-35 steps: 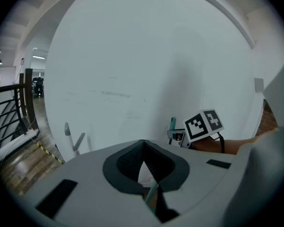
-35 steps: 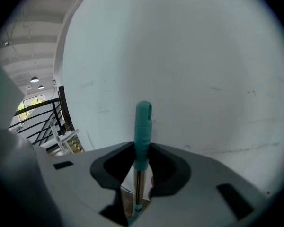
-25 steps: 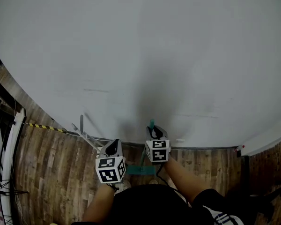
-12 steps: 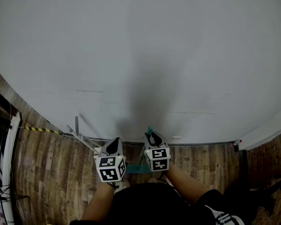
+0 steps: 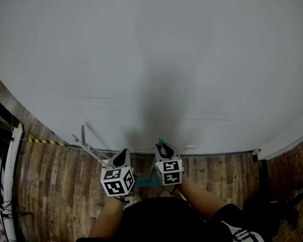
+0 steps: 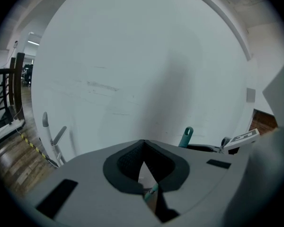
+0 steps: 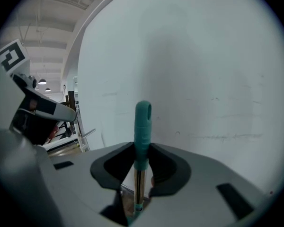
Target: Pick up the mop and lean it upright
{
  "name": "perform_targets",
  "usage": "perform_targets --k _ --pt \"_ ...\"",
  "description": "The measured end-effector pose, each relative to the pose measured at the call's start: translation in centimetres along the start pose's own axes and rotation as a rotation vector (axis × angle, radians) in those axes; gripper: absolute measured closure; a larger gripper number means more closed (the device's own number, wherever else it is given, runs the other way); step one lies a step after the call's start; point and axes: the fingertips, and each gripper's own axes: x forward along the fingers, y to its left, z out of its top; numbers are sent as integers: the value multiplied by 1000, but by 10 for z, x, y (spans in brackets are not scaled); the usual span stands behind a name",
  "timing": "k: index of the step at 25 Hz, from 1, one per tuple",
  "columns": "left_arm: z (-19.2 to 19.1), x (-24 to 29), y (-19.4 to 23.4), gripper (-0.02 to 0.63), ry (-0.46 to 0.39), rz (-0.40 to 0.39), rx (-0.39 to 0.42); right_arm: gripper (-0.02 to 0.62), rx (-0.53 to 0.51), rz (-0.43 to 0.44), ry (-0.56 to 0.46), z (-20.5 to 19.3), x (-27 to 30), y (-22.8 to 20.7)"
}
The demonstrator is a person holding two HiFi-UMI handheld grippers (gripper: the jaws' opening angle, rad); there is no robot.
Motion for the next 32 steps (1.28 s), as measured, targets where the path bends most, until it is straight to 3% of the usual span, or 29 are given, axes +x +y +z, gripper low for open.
perform_targets --k 17,32 --pt "-7 -16 -15 611 -13 -11 16 488 -3 -3 -15 -5 -8 -3" --pt "-12 -32 2 611 -19 67 -3 485 21 -34 14 8 54 -30"
